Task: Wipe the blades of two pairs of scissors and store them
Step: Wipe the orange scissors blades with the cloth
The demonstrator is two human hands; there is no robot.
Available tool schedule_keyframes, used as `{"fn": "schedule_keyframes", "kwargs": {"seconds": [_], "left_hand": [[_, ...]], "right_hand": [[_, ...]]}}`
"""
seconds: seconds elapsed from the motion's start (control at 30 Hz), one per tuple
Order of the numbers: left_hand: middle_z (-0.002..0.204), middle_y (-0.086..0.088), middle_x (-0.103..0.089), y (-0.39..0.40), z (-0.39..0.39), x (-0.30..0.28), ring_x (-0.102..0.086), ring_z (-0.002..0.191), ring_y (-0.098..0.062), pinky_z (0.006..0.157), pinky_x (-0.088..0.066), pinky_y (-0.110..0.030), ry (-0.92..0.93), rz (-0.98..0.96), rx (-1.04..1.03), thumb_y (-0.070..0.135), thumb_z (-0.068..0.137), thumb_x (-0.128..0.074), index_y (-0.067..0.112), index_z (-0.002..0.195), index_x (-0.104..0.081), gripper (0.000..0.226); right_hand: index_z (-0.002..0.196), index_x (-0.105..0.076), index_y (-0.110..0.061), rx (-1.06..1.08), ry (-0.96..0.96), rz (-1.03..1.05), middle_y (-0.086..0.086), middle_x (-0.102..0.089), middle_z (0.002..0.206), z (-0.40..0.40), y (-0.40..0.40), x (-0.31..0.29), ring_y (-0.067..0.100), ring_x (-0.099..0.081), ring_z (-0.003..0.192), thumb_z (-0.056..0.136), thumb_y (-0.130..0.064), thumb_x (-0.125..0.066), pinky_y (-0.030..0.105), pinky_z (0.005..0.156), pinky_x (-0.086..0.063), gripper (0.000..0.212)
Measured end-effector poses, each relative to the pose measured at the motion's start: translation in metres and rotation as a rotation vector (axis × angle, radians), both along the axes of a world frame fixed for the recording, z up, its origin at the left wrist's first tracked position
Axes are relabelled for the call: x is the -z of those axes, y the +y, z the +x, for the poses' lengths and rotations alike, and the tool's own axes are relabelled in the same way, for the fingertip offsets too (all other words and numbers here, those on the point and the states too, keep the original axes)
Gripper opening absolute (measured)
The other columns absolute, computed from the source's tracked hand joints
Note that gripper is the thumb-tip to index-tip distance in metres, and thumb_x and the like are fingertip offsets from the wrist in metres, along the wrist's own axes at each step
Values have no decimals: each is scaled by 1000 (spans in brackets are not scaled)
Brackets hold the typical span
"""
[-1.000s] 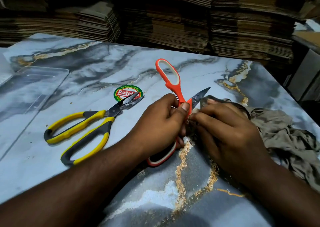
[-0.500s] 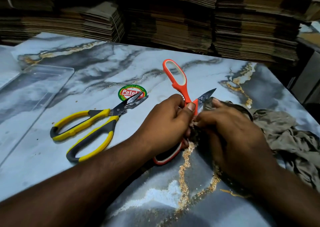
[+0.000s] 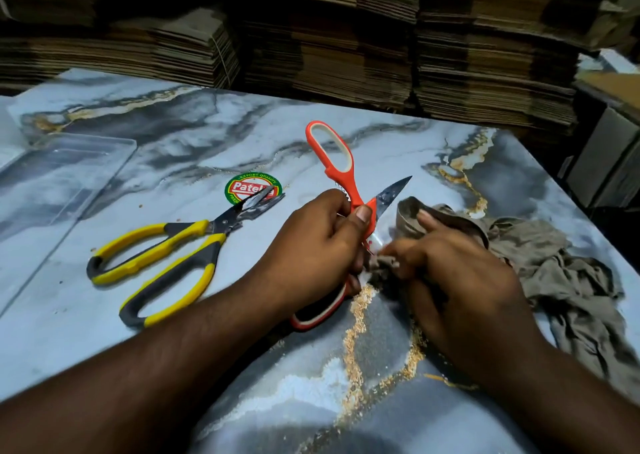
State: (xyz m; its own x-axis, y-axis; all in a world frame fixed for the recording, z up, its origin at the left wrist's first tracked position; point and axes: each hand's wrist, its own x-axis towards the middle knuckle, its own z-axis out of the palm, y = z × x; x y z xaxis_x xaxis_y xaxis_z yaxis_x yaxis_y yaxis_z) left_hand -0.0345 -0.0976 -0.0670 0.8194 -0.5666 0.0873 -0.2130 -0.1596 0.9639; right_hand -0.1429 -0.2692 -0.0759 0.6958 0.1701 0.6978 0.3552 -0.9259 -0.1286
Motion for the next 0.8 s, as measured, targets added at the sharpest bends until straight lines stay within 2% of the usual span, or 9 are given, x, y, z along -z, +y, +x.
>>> {"fn": "schedule_keyframes", "kwargs": {"seconds": [0.17,0.23,0.3,0.37,0.43,0.5,0.63,0.73,0.8], "left_hand": [[62,-6,-65,0,1,0,-68,52,-40,58,-59,-57,18,-33,-19,34,111,-49,14,92,-46,27],[61,-6,-64,1,0,-1,-67,50,-38,56,-58,-56,20,-46,-11,33,110,-49,15,92,-47,26],[59,-4,-65,0,-2,-1,-67,49,-34,57,-59,-55,-13,-33,-9,32,110,-50,14,92,-48,26],[60,-2,-67,-2,-2,0,-68,48,-30,60,-60,-56,-52,-6,-24,33,110,-50,15,91,-49,26],[61,-3,-68,-2,-2,0,-69,49,-28,62,-60,-54,-77,10,-32,34,110,-50,17,90,-49,26],[60,-4,-68,0,-2,2,-69,48,-29,60,-59,-49,-75,3,-24,34,110,-49,16,91,-47,27],[61,-4,-67,0,-3,1,-68,48,-31,59,-59,-53,-60,-27,-9,33,111,-49,16,91,-48,26],[63,-5,-68,-3,-1,3,-69,50,-31,61,-59,-56,-50,-18,-27,35,110,-50,17,89,-49,27],[65,-6,-68,-3,0,4,-69,55,-31,64,-58,-61,-76,-10,-49,45,105,-50,23,89,-50,27]], "right_hand": [[90,-71,-4,32,-34,36,11,-77,90,8,5,-3,31,-73,85,93,7,-71,33,119,-45,11],[97,-70,-11,62,8,148,6,-77,94,5,7,-2,25,-73,87,94,1,-75,30,108,-52,13],[109,-66,-24,121,32,314,-1,-77,102,0,4,-4,18,-75,93,92,-8,-79,31,89,-58,27],[114,-66,-29,150,2,399,-5,-75,105,3,3,-10,15,-74,97,93,-11,-81,32,85,-58,32],[111,-72,-22,113,49,319,-5,-73,104,8,6,-11,14,-71,97,94,-13,-81,26,87,-54,21],[109,-78,-15,55,101,261,-2,-71,103,13,11,-7,11,-68,97,91,-11,-83,22,87,-51,19],[103,-83,-17,30,121,369,-4,-73,100,16,2,-7,12,-70,96,90,-6,-83,32,84,-54,17],[105,-82,-11,14,101,84,3,-73,105,7,3,-4,26,-66,94,95,-7,-74,39,86,-51,13],[108,-80,-7,-16,94,-58,8,-72,109,4,8,-1,31,-63,93,97,-6,-70,39,87,-49,16]]}}
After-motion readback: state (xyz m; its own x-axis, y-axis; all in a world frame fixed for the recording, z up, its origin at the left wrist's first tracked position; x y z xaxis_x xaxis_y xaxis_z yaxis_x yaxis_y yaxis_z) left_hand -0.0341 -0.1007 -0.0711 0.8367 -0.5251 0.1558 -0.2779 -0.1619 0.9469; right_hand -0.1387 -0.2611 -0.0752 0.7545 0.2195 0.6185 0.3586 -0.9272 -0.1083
